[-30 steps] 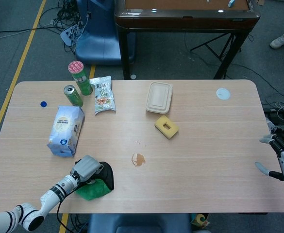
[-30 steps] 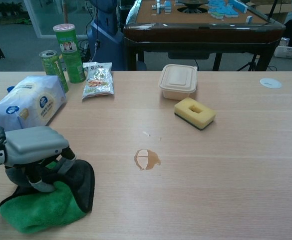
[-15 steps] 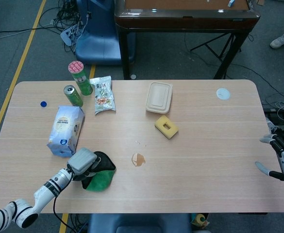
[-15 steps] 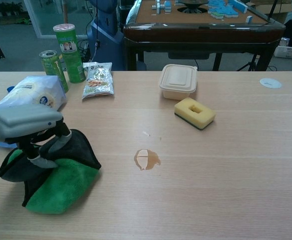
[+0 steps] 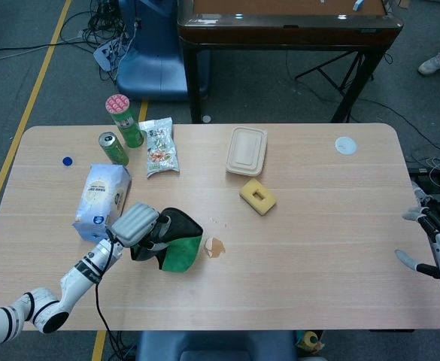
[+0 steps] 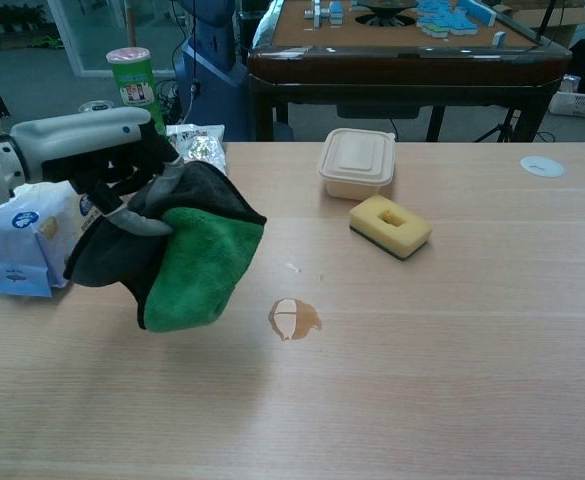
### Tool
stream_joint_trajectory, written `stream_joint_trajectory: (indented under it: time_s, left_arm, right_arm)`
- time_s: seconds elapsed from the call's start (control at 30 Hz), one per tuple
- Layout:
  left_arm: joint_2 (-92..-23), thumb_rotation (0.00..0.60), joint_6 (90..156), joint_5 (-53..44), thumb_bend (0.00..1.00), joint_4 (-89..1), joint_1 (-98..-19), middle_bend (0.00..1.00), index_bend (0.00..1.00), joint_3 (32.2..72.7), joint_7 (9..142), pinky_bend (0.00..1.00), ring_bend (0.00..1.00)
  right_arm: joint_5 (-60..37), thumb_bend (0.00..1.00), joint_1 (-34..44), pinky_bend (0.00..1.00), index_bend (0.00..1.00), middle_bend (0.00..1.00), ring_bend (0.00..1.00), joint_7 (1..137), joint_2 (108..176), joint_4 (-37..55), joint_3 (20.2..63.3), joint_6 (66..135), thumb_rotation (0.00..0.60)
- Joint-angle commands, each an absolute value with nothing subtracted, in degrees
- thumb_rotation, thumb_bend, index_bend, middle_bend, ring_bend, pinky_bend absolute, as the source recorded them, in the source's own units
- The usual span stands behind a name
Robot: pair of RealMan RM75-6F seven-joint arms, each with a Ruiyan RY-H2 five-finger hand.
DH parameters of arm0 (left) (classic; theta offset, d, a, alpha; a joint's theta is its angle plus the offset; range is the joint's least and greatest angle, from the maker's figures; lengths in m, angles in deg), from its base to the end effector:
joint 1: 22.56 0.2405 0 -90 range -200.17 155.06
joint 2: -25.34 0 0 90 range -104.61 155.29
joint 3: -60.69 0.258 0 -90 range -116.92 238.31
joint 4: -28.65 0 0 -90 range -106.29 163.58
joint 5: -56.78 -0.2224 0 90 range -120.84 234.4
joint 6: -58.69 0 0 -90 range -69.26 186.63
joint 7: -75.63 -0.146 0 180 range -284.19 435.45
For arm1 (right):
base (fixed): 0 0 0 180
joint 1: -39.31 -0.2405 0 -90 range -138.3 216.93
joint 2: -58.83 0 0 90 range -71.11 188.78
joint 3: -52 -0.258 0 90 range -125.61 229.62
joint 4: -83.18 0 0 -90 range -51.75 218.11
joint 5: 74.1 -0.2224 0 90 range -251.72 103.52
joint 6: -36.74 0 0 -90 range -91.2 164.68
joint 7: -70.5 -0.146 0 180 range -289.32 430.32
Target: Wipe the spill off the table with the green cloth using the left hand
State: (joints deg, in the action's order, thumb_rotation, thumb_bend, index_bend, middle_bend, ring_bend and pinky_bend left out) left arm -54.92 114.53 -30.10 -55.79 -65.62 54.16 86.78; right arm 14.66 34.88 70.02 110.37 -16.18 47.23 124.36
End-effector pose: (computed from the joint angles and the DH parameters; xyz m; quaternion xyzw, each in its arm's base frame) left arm -0.1419 0.3437 0.0077 -0.7585 -0.3760 -0.4524 0.2802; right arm -0.2943 -0.1874 0.2130 0.6111 -0.3268 0.3957 0.6026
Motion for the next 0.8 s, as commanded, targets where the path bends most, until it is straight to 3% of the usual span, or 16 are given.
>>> stream_joint_trajectory:
  time_s: [0.03, 0.8]
  left_arm:
    - [-57.3, 0.6, 113.3, -31.4, 0.31, -53.4, -67.6, 0.77, 0.69, 53.9, 89.4, 1.0, 0.78]
    - [-75.7, 0.6, 104.6, -32.0, 0.3, -34.8, -78.8, 0.73, 0.65, 54.0, 89.1, 0.99, 0.74]
  right_arm:
    - [14.4, 0.22, 34.7, 0.25, 0.33, 0.31, 0.21, 70.2, 110.4, -16.2, 47.2, 124.0, 0.6]
    - [12.5, 0.22, 34.1, 0.25, 0.33, 0.31, 0.21, 71.5, 110.6, -16.5, 46.9, 122.3, 0.6]
